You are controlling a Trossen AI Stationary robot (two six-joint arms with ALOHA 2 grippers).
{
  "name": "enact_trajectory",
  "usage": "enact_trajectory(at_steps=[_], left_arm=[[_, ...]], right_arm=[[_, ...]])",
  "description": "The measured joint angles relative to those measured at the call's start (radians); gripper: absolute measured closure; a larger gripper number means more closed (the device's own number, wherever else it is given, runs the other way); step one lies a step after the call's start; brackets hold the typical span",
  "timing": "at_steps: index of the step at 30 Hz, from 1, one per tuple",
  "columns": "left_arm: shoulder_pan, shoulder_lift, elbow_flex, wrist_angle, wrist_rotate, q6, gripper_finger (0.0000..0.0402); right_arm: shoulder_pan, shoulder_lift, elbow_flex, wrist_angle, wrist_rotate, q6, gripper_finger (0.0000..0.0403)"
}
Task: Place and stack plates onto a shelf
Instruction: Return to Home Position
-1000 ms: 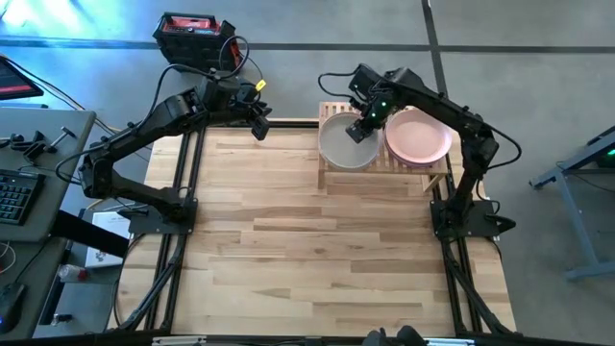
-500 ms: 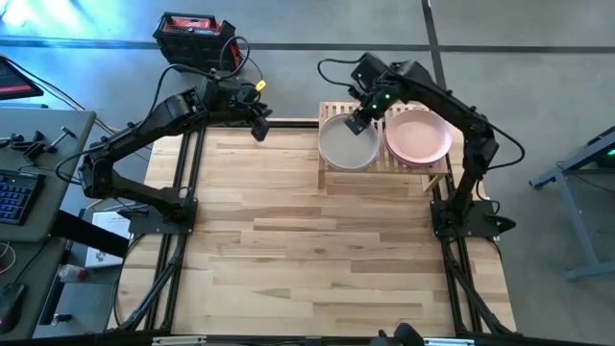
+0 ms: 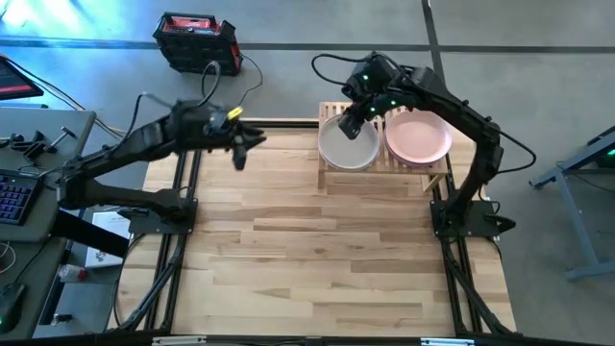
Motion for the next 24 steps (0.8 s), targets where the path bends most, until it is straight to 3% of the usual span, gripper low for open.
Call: enact_trajectory(at_steps=[14, 24], left_arm=[[-0.25, -0.434, -0.402, 0.184, -0.001, -0.041, 0.0312], [-0.392, -0.63, -0.628, 0.308, 0.066, 0.041, 0.0312]], right_arm=[[0.092, -0.051, 0.001, 0.224, -0.004, 0.057, 0.0273], [0.175, -0.052, 0.001, 0.245, -0.039, 0.199, 0.0273]])
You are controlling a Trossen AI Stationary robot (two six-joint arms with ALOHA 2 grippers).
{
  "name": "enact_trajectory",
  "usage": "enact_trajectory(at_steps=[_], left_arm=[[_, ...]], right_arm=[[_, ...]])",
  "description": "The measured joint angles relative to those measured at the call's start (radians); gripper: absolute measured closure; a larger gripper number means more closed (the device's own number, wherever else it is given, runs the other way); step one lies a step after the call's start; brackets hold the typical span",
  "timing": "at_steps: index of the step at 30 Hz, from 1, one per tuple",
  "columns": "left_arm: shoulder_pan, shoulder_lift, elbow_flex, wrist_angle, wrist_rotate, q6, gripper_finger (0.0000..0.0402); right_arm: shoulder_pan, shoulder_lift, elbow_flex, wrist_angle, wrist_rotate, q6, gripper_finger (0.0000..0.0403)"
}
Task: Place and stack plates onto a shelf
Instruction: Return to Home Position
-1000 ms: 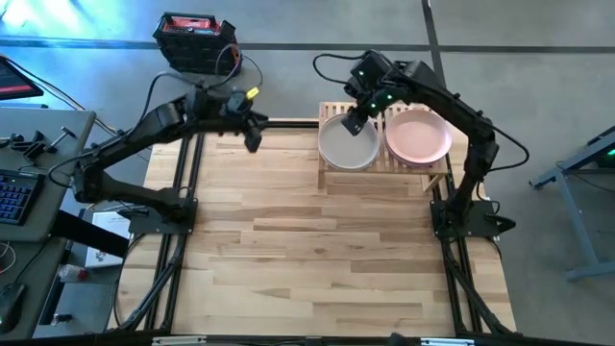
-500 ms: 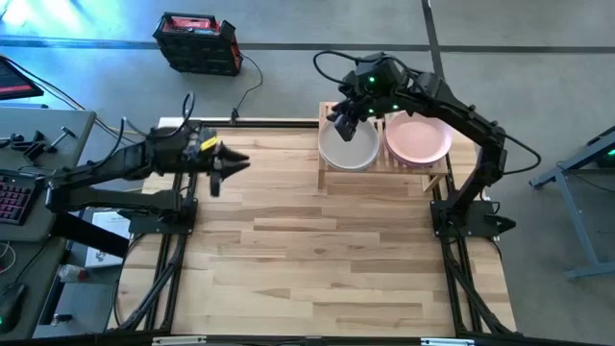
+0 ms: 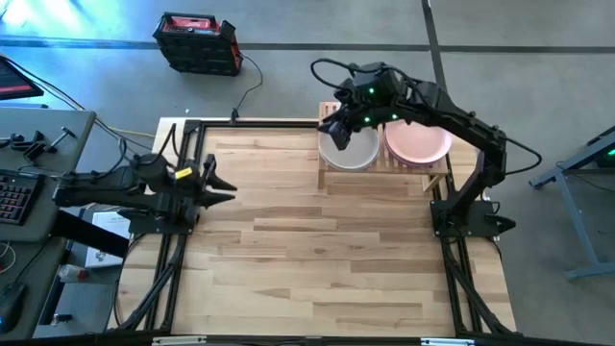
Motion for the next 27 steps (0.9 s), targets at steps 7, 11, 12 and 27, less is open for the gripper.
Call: enact_trajectory(at_steps=[7, 11, 12, 27], left_arm=[[-0.068, -0.106, -0.162, 0.099, 0.003, 0.034, 0.0312], [-0.103, -0.175, -0.25, 0.104, 0.003, 0.019, 0.0312], [-0.112, -0.196, -0.271, 0.104, 0.003, 0.013, 0.0312], [-0.156, -0.387, -0.386, 0.086, 0.018, 0.059, 0.0312]], right_arm=[[0.08, 0.0, 0.0, 0.08, 0.0, 0.073, 0.0273], [0.118, 0.0, 0.001, 0.111, 0.0, 0.076, 0.0273], [0.126, 0.0, 0.006, 0.103, 0.0, 0.076, 0.0273], [0.233, -0.044, 0.086, -0.027, 0.136, -0.01, 0.0273]])
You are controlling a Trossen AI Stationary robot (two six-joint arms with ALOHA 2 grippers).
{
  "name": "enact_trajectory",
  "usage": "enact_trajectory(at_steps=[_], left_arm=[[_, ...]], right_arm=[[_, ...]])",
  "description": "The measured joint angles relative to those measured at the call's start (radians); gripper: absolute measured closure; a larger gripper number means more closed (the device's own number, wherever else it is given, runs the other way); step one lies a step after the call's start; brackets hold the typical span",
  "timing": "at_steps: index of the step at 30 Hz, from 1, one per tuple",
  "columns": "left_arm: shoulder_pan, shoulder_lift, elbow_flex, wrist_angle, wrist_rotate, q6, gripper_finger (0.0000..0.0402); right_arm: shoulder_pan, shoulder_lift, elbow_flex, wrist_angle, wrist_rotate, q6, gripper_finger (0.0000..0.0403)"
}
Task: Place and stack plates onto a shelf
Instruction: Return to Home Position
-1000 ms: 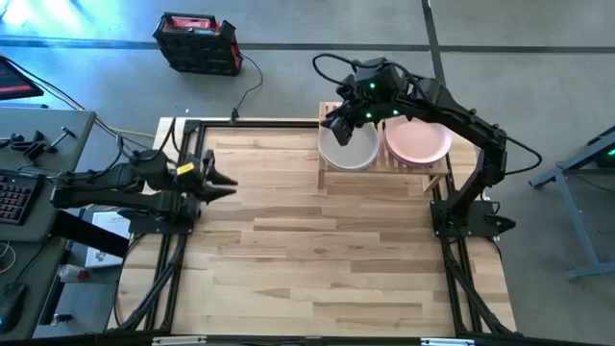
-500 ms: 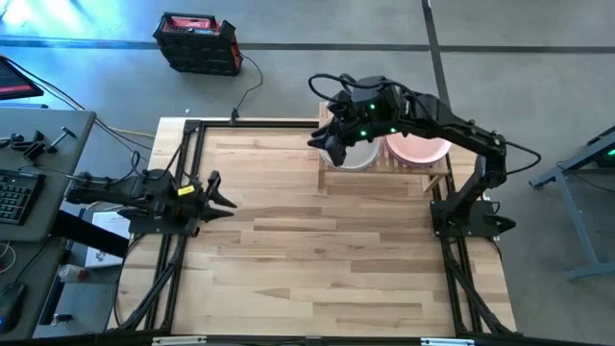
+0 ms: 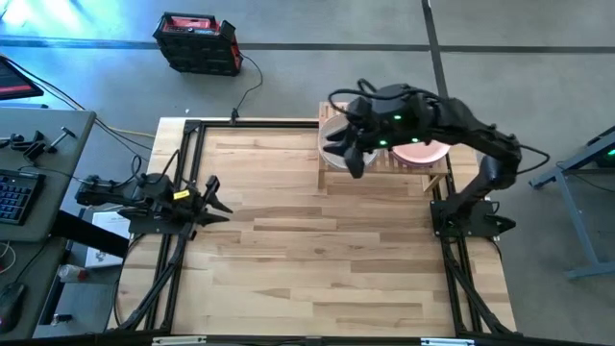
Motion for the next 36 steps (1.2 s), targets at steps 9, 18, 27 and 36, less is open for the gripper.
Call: enact_trajectory(at_steps=[9, 18, 27, 36], left_arm=[[0.0, -0.003, 0.0, 0.009, 0.012, -0.03, 0.0312], [0.0, -0.003, 0.0, 0.008, 0.012, -0.218, 0.0312], [0.0, -0.003, 0.0, -0.009, 0.011, -0.374, 0.0312], [0.0, -0.003, 0.0, -0.054, 0.011, -0.333, 0.0312]], right_arm=[[0.087, -0.161, -0.014, -0.117, 0.148, -0.038, 0.0273], [0.201, -0.406, -0.304, -0.081, 0.328, -0.074, 0.0273], [0.201, -0.768, -0.867, 0.339, 0.084, -0.156, 0.0273], [0.201, -0.95, -1.277, 0.484, 0.036, -0.164, 0.0273]])
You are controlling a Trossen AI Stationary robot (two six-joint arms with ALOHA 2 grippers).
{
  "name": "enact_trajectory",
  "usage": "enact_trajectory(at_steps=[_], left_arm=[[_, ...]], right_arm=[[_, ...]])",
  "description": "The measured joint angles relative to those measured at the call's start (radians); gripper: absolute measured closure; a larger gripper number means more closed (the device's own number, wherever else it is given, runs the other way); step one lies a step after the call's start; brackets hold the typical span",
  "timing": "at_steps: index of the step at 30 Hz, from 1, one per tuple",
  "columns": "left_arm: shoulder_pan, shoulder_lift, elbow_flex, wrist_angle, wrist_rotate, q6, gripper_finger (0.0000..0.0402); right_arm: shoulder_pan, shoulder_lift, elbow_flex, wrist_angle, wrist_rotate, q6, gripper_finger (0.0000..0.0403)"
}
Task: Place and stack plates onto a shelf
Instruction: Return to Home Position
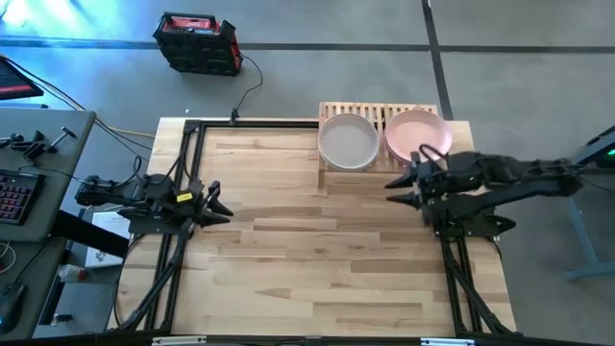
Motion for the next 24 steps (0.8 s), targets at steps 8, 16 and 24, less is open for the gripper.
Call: enact_trajectory(at_steps=[8, 16, 24], left_arm=[[0.0, 0.0, 0.001, -0.028, -0.026, 0.096, 0.0312], [0.0, 0.0, 0.001, 0.098, -0.096, 0.268, 0.0312], [0.0, 0.0, 0.002, 0.083, -0.151, 0.302, 0.0312]], right_arm=[[0.0, -0.123, -0.308, 0.214, -0.057, -0.025, 0.0273], [0.0, -0.322, -0.495, 0.326, -0.096, -0.021, 0.0273], [0.0, -0.475, -0.606, 0.327, -0.098, -0.034, 0.0273]])
